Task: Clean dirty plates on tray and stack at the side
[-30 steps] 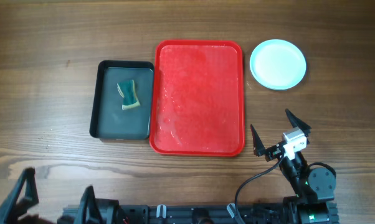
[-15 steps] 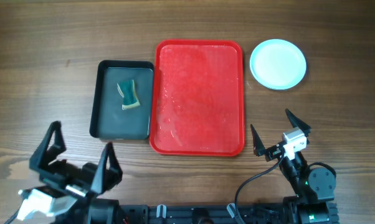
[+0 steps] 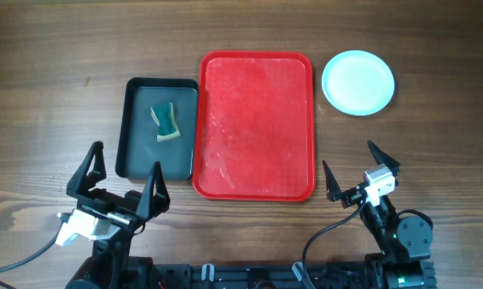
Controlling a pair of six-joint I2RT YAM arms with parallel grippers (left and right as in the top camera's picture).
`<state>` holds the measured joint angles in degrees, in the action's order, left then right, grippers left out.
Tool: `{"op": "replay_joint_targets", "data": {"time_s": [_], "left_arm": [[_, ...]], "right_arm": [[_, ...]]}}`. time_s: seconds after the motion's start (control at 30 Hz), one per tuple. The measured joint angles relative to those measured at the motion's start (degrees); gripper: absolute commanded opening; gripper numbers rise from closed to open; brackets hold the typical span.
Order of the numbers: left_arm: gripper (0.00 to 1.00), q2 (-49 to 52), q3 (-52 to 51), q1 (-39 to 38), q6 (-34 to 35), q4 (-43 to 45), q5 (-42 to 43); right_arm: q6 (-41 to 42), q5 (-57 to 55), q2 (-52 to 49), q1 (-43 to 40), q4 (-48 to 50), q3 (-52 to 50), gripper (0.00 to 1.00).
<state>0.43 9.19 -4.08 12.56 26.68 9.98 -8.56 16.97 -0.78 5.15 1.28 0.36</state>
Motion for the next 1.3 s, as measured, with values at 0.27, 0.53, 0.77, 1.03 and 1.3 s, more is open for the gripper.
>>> {"op": "replay_joint_targets", "data": {"time_s": [0.27, 0.53, 0.77, 1.03, 1.3], "left_arm": [[1.0, 0.0, -7.5, 1.1, 0.2, 5.8, 0.2], [1.0, 0.0, -8.6, 2.6, 0.2, -1.7, 0.7], [1.0, 0.0, -8.8, 2.8, 0.2, -21.6, 0.1], [1.0, 0.1, -8.8, 2.8, -0.7, -30.3, -6.8], [1.0, 0.1, -8.8, 2.8, -2.0, -30.4, -8.5]], "right_arm": [[0.0, 0.0, 0.0, 0.0, 0.0, 0.0, 1.0], [0.0, 0.0, 0.0, 0.0, 0.0, 0.0, 1.0], [0.0, 0.0, 0.0, 0.0, 0.0, 0.0, 1.0], [0.0, 0.0, 0.0, 0.0, 0.0, 0.0, 1.0], [0.0, 0.0, 0.0, 0.0, 0.0, 0.0, 1.0]]}}
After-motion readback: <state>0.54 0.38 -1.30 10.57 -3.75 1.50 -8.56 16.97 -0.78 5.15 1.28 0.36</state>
